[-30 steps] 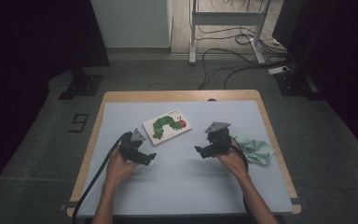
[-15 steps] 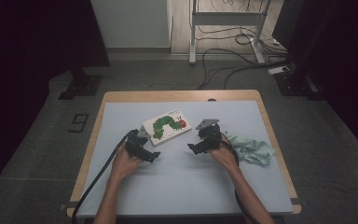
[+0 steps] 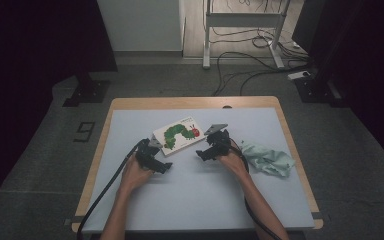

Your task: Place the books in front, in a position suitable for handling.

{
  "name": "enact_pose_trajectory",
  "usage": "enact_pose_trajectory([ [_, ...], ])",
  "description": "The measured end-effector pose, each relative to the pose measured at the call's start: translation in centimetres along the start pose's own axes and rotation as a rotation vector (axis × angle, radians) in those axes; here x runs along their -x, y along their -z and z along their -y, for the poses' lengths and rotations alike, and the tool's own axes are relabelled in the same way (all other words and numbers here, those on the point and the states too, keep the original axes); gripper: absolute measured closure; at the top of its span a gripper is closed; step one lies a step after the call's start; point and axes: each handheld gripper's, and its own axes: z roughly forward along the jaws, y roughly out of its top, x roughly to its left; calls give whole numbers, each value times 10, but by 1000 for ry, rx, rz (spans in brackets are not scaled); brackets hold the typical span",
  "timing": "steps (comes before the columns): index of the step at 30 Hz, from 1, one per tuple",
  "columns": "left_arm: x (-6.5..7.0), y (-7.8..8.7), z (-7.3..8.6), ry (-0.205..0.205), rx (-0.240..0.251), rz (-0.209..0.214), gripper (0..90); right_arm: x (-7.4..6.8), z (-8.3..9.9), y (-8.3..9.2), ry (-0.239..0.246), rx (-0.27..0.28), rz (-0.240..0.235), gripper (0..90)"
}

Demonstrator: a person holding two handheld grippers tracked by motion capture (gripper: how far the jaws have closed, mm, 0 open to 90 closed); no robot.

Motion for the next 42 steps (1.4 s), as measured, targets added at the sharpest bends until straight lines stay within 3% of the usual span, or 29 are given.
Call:
enact_pose_trajectory([
  [11,-4,-2,1,17,19,6,0,6,-9,-19,10,-20,-30,0],
  [18,-4,-4,1,24,29,13,0,10,-10,-29,-17,-18,-63,0],
  [32,1,-7,-3,23,33,17,0,9,-15,-34,-2,-13,-79,6],
  [42,2,-4,-1,20,19,50,0,1,-11,-29,-10,-13,-70,9],
])
